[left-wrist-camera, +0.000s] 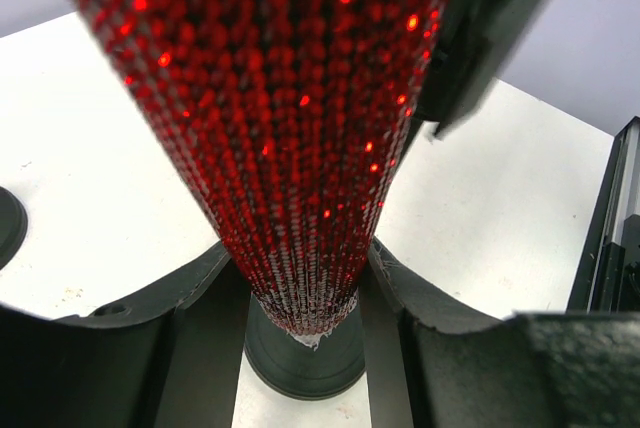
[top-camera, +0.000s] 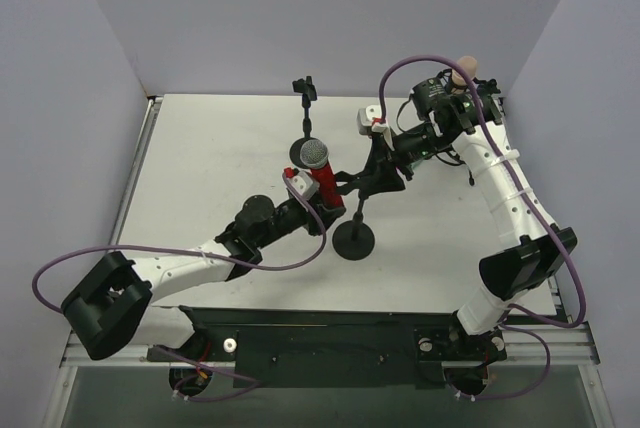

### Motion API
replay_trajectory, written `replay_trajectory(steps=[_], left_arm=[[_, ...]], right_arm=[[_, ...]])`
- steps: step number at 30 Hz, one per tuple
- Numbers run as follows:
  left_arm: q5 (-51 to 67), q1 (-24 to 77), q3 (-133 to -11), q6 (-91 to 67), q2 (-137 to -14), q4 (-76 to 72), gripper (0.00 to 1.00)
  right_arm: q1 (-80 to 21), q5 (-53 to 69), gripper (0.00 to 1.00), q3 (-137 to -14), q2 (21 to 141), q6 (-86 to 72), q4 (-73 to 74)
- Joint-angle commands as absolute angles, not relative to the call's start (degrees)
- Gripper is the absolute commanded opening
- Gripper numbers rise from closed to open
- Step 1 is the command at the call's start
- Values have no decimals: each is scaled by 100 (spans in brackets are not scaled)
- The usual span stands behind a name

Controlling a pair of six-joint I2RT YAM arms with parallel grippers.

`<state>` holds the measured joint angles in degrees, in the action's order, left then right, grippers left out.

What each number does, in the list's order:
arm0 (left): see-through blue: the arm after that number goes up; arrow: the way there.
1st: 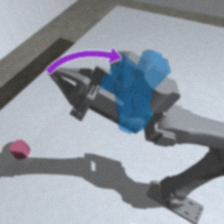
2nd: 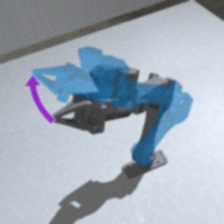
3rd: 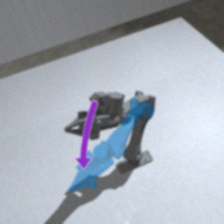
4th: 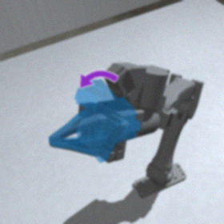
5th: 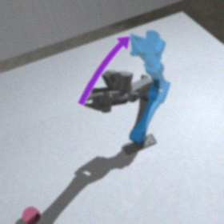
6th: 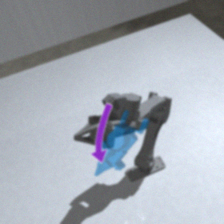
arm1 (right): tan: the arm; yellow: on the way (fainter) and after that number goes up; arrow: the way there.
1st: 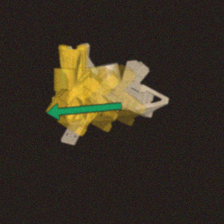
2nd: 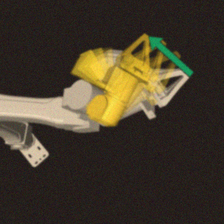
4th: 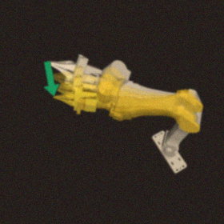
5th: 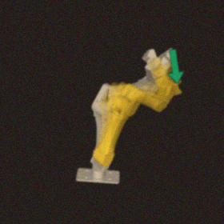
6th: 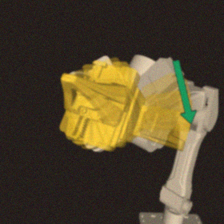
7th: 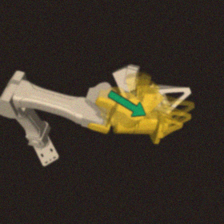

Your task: Attach the microphones to the stand

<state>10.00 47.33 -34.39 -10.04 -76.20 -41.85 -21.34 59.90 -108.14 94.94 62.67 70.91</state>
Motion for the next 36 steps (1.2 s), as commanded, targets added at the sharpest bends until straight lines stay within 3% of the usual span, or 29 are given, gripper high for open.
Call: replay_trajectory(steps=[1, 8, 18, 20, 23, 25, 32, 33, 35, 36], left_arm=[[669, 4860, -3209, -1028, -7120, -4807, 0], [571, 4843, -3006, -1002, -6812, -4685, 0], [887, 4843, -3146, -1019, -7022, -4667, 0], [923, 4843, -3182, -1011, -7057, -4649, 0], [1002, 4843, -3243, -1002, -7119, -4614, 0], [1028, 4843, -3287, -976, -7180, -4571, 0], [1134, 4843, -3401, -940, -7277, -4474, 0], [1108, 4834, -3393, -940, -7260, -4474, 0], [1020, 4834, -3358, -958, -7225, -4482, 0], [985, 4825, -3297, -975, -7146, -4526, 0]], right_arm=[[-2232, 6012, 38, -10740, 9668, 6196, 7497], [-2241, 6029, 56, -10749, 9703, 6179, 7497], [-2241, 6047, 55, -10740, 9686, 6179, 7497], [-2241, 6073, 45, -10740, 9686, 6179, 7497], [-2241, 6143, 18, -10740, 9686, 6187, 7515], [-2241, 6144, 8, -10731, 9668, 6214, 7506], [-2215, 6144, 2, -10661, 9659, 6249, 7515], [-2215, 6144, 4, -10652, 9668, 6214, 7515], [-2189, 6143, 22, -10652, 9651, 6170, 7523], [-2136, 6161, 39, -10644, 9642, 6179, 7532]])
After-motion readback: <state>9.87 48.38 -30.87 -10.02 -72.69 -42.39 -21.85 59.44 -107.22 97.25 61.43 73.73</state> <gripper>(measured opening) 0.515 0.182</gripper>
